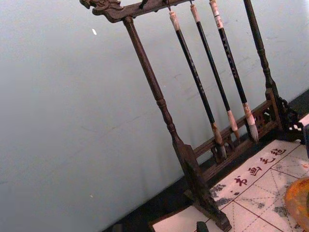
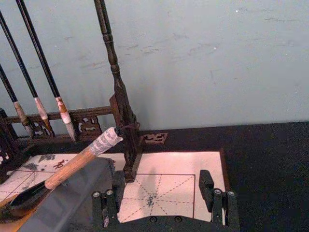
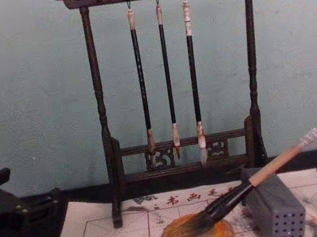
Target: Pick up the brush from the inkstone, write on the paper, then place the brush back to its original position.
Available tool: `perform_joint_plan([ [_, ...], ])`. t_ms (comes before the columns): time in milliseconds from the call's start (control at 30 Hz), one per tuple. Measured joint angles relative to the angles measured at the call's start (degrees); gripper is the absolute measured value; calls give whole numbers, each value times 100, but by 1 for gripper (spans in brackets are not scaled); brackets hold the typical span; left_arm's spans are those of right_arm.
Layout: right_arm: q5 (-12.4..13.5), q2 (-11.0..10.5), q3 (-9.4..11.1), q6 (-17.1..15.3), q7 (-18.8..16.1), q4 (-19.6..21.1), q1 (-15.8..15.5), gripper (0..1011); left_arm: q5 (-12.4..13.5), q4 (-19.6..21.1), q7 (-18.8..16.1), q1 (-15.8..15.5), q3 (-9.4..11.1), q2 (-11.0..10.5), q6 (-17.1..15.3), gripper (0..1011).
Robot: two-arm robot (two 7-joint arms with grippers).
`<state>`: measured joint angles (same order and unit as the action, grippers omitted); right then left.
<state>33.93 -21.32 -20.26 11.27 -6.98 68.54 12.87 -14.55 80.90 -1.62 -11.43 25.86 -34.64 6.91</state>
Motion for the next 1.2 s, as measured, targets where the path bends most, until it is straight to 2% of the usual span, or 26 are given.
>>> perform_joint_plan([
  [1200,0,0,0,0,0,0,0,1000,0,0,0,0,0,0,0,1001],
])
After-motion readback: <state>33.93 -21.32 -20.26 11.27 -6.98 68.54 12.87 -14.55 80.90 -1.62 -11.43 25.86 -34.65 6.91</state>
